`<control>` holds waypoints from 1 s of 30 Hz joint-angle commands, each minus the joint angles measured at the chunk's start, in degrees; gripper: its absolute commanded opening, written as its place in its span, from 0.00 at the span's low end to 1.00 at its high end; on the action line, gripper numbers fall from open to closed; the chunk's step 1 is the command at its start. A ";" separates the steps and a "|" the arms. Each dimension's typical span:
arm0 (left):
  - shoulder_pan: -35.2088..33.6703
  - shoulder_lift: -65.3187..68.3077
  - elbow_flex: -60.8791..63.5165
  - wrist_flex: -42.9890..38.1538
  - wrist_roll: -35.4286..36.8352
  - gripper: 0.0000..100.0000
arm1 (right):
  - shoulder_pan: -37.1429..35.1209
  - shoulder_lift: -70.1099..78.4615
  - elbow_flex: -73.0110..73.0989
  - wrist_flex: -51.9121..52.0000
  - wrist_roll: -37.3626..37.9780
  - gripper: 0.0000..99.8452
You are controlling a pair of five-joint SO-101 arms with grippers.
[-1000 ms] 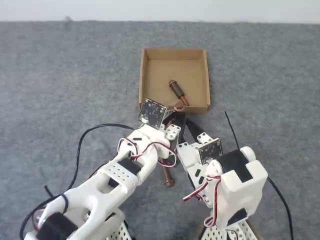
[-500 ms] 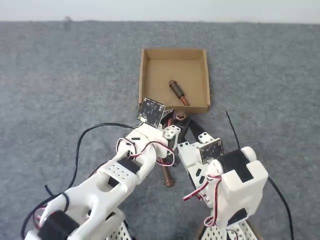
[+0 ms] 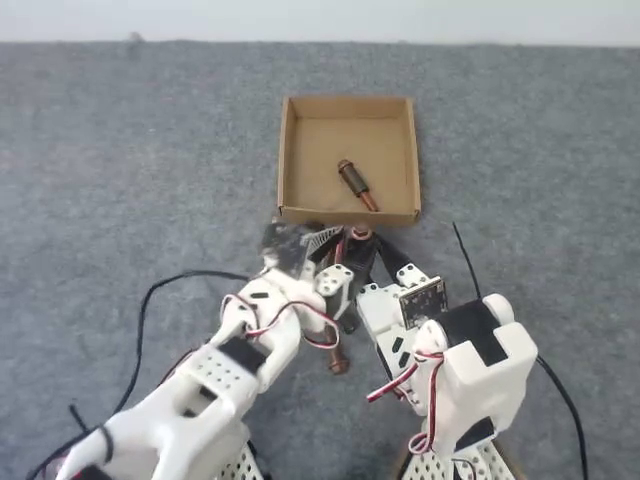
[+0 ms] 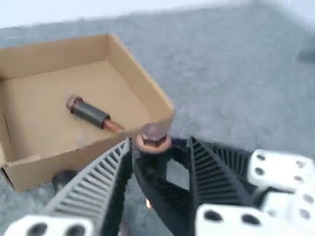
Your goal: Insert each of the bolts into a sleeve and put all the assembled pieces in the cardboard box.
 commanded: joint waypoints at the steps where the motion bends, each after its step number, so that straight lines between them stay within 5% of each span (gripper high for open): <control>1: -0.09 -9.58 0.40 4.75 -0.70 0.17 | 0.57 -2.33 1.58 -1.98 0.70 0.01; 7: -0.35 -20.13 0.66 17.32 -0.53 0.17 | 0.75 -2.15 1.58 -1.98 0.79 0.01; 20: -16.44 -49.32 8.57 40.53 -0.53 0.17 | 0.84 -2.07 1.58 -1.80 0.97 0.01; 24: -21.19 -60.92 8.13 54.68 -0.44 0.17 | 0.84 -2.42 1.58 -1.89 0.97 0.01; 30: -26.11 -60.31 8.13 63.91 -0.53 0.17 | 2.24 -2.59 1.67 -1.98 1.05 0.01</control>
